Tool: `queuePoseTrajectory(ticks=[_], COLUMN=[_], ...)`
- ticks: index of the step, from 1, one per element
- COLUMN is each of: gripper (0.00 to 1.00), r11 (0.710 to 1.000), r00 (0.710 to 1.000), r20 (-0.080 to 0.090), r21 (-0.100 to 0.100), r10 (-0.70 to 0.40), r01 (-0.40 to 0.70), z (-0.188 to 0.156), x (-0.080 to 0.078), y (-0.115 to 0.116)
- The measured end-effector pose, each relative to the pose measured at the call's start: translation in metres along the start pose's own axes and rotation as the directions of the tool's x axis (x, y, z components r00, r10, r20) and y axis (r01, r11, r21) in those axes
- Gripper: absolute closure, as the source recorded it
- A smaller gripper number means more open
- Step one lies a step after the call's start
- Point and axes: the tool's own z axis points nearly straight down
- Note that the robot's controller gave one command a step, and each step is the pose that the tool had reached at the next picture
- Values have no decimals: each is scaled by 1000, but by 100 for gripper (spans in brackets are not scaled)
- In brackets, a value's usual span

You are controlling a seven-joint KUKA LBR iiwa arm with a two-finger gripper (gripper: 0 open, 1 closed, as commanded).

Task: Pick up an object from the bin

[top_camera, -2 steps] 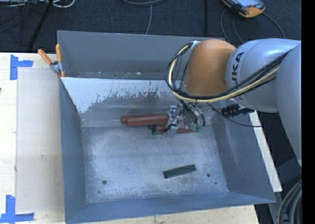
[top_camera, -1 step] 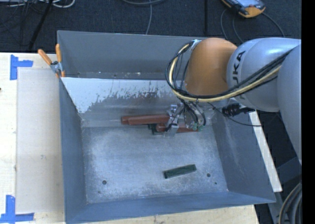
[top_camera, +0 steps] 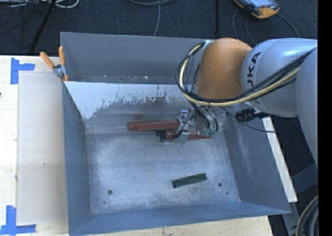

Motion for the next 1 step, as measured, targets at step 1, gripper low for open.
queuePoseTrajectory(ticks=[1], gripper=[100], r11=[1000], r00=[1000], r20=[0], r21=[0], r10=[0], r01=[0], z=[-18], x=[0], y=[0])
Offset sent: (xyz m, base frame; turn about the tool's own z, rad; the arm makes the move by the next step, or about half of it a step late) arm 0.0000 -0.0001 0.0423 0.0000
